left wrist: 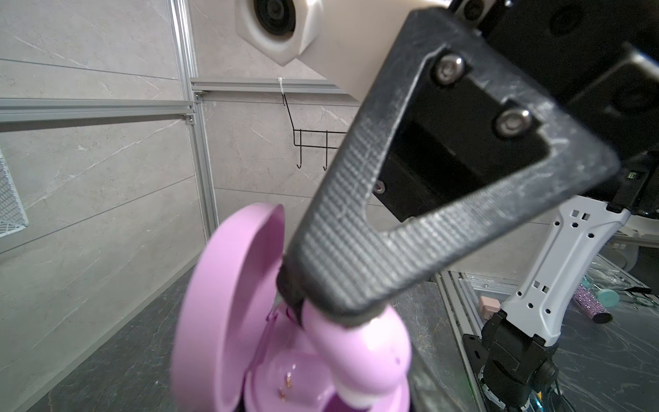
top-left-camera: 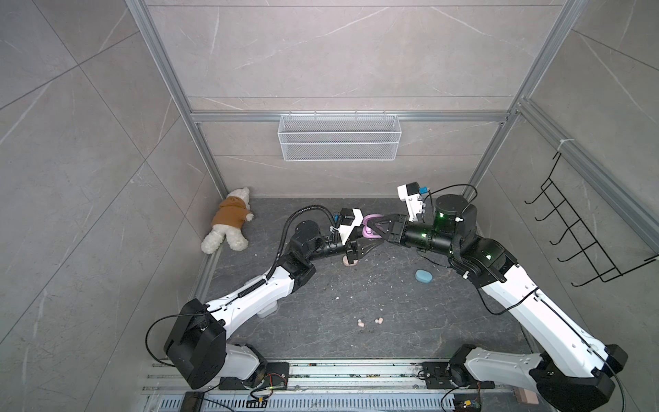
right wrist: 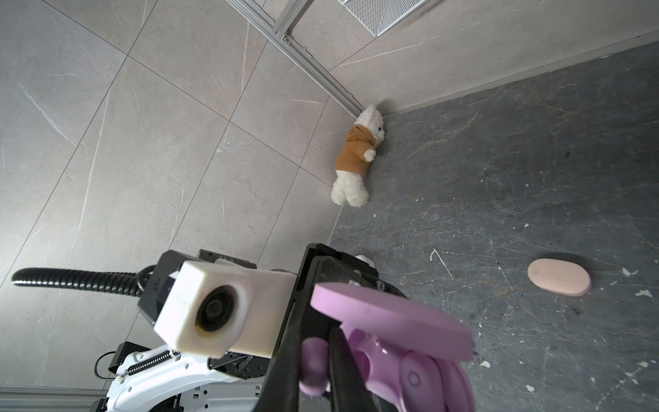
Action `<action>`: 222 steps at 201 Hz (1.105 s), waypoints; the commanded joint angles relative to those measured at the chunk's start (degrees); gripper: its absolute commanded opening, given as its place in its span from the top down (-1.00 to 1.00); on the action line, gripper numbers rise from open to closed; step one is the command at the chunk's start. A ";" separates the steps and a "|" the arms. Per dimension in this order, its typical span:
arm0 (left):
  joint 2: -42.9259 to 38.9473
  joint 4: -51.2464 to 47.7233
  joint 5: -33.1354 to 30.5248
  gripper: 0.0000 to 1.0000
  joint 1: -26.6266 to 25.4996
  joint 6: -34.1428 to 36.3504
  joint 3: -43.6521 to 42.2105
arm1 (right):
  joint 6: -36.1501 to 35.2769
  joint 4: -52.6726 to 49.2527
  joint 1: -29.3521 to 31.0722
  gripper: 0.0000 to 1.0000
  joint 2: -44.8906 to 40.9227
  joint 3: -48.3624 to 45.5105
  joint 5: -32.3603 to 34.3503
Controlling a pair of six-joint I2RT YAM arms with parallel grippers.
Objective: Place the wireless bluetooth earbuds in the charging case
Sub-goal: 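Press the pink earbud into the empty case slot with the right gripper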
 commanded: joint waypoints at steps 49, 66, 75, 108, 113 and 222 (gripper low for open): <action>-1.36 2.13 0.43 0.96 -0.13 1.75 2.09 | -1.19 -1.53 0.95 0.70 0.56 0.06 2.29; -1.63 2.02 0.46 0.95 -0.16 1.69 1.93 | -1.19 -1.61 0.89 0.69 0.72 0.32 2.40; -1.71 2.02 0.51 0.95 -0.13 1.70 1.83 | -1.22 -1.94 0.87 0.70 0.76 0.38 2.63; -2.06 2.01 0.39 0.96 -0.12 1.90 1.59 | -1.12 -2.05 0.90 0.70 0.67 0.28 3.20; -2.04 2.01 0.41 0.95 -0.17 1.88 1.67 | -1.05 -2.01 0.95 0.69 0.70 0.32 2.95; -3.19 0.90 -0.16 0.96 -0.15 3.05 1.35 | -2.72 -5.40 1.22 0.52 0.86 1.82 3.57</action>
